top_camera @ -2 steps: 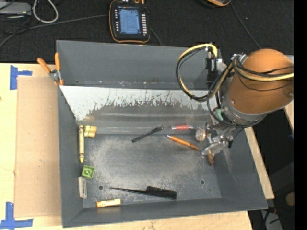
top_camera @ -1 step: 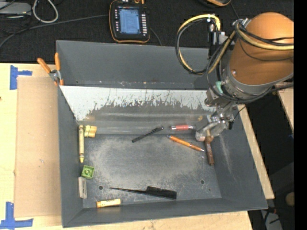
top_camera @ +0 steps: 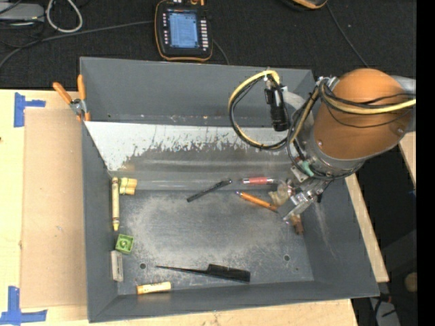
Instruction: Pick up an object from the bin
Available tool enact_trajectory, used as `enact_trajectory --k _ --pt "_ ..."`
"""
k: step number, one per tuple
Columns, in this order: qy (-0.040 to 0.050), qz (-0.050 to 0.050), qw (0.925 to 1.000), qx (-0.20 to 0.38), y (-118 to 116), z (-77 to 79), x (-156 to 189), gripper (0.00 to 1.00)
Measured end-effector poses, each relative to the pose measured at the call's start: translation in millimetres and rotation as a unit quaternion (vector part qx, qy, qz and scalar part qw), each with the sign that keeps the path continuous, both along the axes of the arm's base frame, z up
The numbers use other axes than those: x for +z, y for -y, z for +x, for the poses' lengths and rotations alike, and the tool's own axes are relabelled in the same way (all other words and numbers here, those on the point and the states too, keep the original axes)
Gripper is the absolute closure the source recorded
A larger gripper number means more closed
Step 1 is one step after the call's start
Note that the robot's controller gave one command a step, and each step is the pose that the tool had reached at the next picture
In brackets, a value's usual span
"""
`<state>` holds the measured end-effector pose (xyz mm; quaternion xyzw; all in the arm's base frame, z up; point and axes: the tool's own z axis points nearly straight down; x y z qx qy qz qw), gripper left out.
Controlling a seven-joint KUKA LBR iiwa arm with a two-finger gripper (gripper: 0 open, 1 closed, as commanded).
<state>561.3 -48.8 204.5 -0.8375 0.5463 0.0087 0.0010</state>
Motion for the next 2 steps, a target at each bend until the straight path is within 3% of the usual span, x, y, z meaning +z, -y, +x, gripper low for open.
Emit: enact_trajectory --k 1,2 --pt "0.0008 0.001 0.9952 -0.098 -33.5 -39.6 34.1 1.00" --pt "0.0030 0.001 0.9915 -0.130 -40.3 -45.3 55.9 1.00"
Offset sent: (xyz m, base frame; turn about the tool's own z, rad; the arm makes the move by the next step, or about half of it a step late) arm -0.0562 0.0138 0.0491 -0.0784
